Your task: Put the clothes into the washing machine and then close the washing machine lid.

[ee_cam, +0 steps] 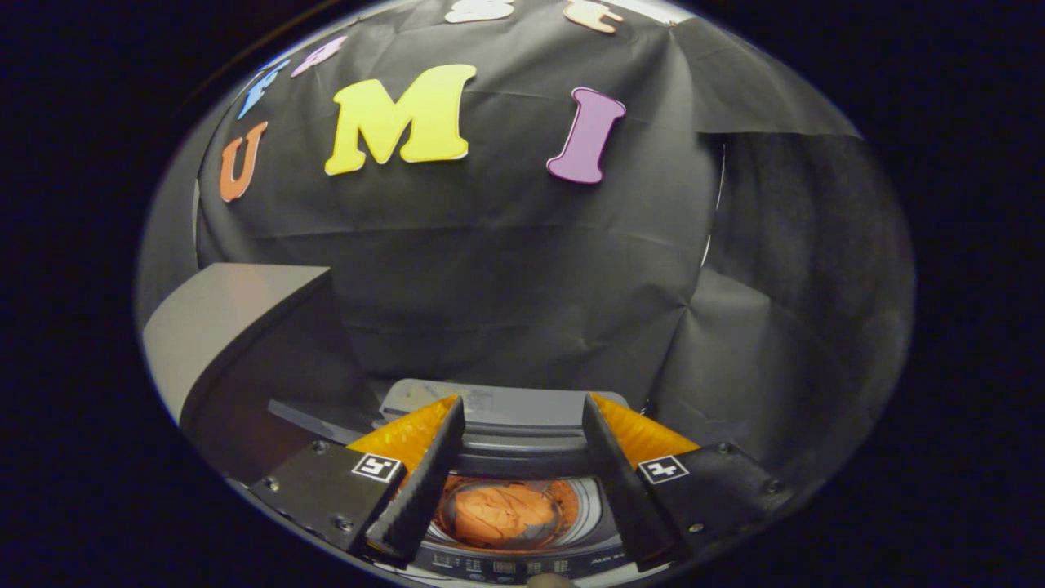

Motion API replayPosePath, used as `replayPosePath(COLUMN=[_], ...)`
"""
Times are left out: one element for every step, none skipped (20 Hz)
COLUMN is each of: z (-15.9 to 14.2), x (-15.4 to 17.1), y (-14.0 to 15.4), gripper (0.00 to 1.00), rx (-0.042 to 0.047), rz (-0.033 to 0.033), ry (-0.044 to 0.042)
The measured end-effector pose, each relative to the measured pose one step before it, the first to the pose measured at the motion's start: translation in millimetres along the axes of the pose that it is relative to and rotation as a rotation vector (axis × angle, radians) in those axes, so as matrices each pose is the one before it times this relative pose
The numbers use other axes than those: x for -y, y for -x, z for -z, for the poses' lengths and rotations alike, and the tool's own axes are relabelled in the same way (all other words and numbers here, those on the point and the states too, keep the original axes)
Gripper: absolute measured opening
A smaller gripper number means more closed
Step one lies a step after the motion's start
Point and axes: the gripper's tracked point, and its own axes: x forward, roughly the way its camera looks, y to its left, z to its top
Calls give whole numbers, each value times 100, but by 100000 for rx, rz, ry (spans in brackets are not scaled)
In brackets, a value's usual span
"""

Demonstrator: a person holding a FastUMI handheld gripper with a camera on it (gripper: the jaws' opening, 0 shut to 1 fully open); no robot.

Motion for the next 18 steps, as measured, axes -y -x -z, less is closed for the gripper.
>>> replayPosePath(z=[949,912,767,617,351,317,172,35,-134,-29,-43,-55,-94,-128,9,-94,-137,-59], x=[-76,57,-55,97,-38,-11,43,35,-53,52,65,-7,44,63,44,66,140,71], y=[45,231,103,250,10,-68,94,15,-40,102,63,141,39,197,199,275,512,798], gripper=[95,96,98,98,98,98,98,98,98,98,98,98,98,98,98,98,98,98], rx=[-1667,-1259,-496,-1037,-885,-884,-456,-49,-4,27,211,137,542,280,167,307,735,1077], rz=[-387,369,-222,445,-303,-154,69,45,-48,66,167,-86,-89,-2,-80,174,80,263], ry=[263,-859,-942,-146,213,143,119,-102,-183,-75,-126,-201,-428,-580,-652,-527,-395,-281])
